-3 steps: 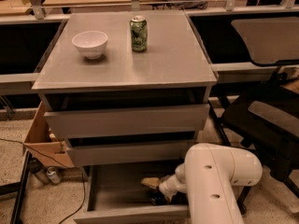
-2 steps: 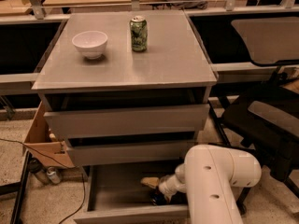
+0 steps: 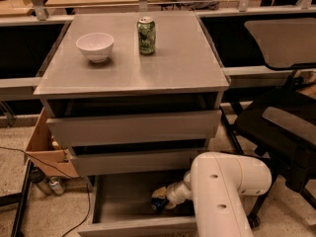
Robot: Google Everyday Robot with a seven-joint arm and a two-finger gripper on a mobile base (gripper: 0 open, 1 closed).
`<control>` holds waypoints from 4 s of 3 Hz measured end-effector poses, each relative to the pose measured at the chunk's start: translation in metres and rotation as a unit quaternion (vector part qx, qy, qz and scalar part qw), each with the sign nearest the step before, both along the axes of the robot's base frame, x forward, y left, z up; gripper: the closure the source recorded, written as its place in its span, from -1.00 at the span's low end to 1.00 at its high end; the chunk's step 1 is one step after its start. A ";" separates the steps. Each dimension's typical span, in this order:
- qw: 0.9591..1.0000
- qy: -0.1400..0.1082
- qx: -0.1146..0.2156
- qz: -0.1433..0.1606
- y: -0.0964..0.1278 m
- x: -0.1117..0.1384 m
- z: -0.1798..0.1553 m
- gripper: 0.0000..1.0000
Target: Pick pepsi can from bottom drawer and place on counter
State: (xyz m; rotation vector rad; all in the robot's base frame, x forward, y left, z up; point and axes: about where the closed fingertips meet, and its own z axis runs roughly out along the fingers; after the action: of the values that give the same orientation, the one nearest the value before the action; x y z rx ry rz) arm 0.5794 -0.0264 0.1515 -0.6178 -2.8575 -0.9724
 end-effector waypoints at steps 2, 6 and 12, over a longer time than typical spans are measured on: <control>0.999 0.041 -0.016 0.001 -0.002 0.000 -0.003 0.11; 0.998 0.054 -0.018 -0.003 -0.003 -0.006 0.009 -1.00; 0.984 0.144 -0.078 -0.066 0.087 0.011 -0.048 -1.00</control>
Offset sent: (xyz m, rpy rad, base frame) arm 0.0017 -0.0068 -0.0016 -0.0496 0.1210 0.0035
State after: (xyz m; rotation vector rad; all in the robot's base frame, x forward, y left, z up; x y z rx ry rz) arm 0.5907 0.0602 0.1034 -0.8918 -2.6755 -0.6158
